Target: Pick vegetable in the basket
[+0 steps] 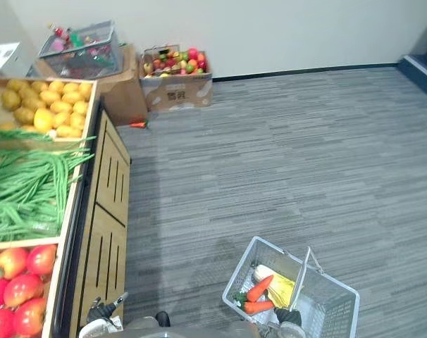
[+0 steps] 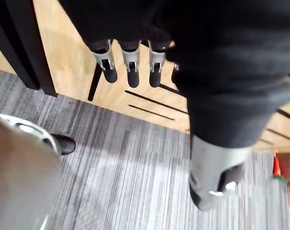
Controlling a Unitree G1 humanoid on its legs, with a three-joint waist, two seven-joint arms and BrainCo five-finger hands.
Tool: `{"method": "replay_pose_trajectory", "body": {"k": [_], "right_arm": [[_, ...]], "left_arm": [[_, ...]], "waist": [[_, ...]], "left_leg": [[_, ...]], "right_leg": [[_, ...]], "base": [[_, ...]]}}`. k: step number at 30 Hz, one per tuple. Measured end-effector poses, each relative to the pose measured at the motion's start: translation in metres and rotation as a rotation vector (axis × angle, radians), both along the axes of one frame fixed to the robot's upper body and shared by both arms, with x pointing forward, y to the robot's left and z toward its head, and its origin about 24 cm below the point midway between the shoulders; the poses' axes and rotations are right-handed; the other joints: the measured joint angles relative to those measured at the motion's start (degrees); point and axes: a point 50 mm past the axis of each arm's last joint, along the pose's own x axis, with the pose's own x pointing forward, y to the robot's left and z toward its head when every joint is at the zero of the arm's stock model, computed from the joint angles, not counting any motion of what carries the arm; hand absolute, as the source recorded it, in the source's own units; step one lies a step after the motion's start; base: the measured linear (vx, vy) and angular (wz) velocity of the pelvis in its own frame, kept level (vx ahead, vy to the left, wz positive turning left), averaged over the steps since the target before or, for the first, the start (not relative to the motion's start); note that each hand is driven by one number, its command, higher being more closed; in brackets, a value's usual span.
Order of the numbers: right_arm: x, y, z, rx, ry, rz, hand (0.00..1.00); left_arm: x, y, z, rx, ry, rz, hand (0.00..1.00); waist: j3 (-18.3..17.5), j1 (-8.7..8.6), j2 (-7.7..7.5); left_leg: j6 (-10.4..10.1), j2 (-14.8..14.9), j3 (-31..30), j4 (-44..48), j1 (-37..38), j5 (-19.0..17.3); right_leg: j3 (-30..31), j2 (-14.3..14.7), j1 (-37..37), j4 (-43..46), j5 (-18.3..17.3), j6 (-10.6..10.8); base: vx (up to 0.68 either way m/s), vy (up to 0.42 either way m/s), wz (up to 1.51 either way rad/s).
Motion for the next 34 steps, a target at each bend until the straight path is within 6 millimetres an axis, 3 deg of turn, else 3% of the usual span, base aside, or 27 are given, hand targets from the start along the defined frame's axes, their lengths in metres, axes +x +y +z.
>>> {"method": "replay_pose_trajectory", "body": {"k": [3,6,12,20,25,34], "right_arm": [[-0.001,-0.004,0.001,-0.012,0.004,0.013,1.00],[-0.011,-0.002,-0.001,-0.012,0.021,0.017,1.00],[-0.006,0.009,-0.002,-0.002,0.015,0.077,1.00],[-0.012,0.010,-0.004,-0.012,0.052,0.137,1.00],[-0.014,0.007,-0.005,-0.017,0.063,0.142,1.00],[-0.015,0.018,-0.008,0.099,0.032,0.063,1.00]], "left_arm": [[-0.001,-0.005,-0.002,-0.017,0.011,-0.060,0.00],[0.000,-0.002,-0.001,-0.017,0.010,-0.082,0.00],[-0.004,0.008,-0.001,-0.011,0.021,-0.037,0.00],[-0.012,0.003,-0.005,-0.064,0.023,0.087,0.00],[-0.012,0.002,-0.005,-0.075,0.022,0.105,0.00],[-0.012,-0.001,-0.007,-0.060,0.077,0.078,0.00]], "waist": [[-0.19,-0.54,0.46],[-0.86,-0.59,-0.56],[-1.80,-0.48,-2.70],[-2.23,0.24,-0.86],[-2.07,0.08,-0.11],[-1.59,-0.11,0.06]], "left_leg": [[0.11,0.52,0.52,-1.26,1.74,0.27],[0.42,0.11,0.08,-2.43,2.50,0.88],[0.83,-1.95,-1.35,-9.93,2.75,6.27],[-0.89,0.64,-8.03,-10.26,1.93,7.83],[-0.99,0.66,-10.46,-10.29,1.00,9.03],[-1.23,0.61,-11.96,-10.35,2.61,9.49]], "right_leg": [[-0.64,1.01,-2.86,6.32,0.01,-0.03],[-1.57,0.64,-2.43,6.07,0.51,-0.75],[-4.03,-0.51,-1.79,0.41,0.64,-0.89],[-12.34,1.99,4.01,-3.73,0.00,-1.65],[-18.28,1.91,6.96,-4.47,-0.50,-1.46],[-19.60,2.04,9.76,-4.36,-1.24,-1.69]], "base": [[-0.04,-0.033,-0.28],[-0.05,0.012,0.08],[-0.03,-0.017,0.14],[0.00,-0.084,0.41],[0.01,-0.045,0.51],[-0.01,-0.016,0.12]]}}
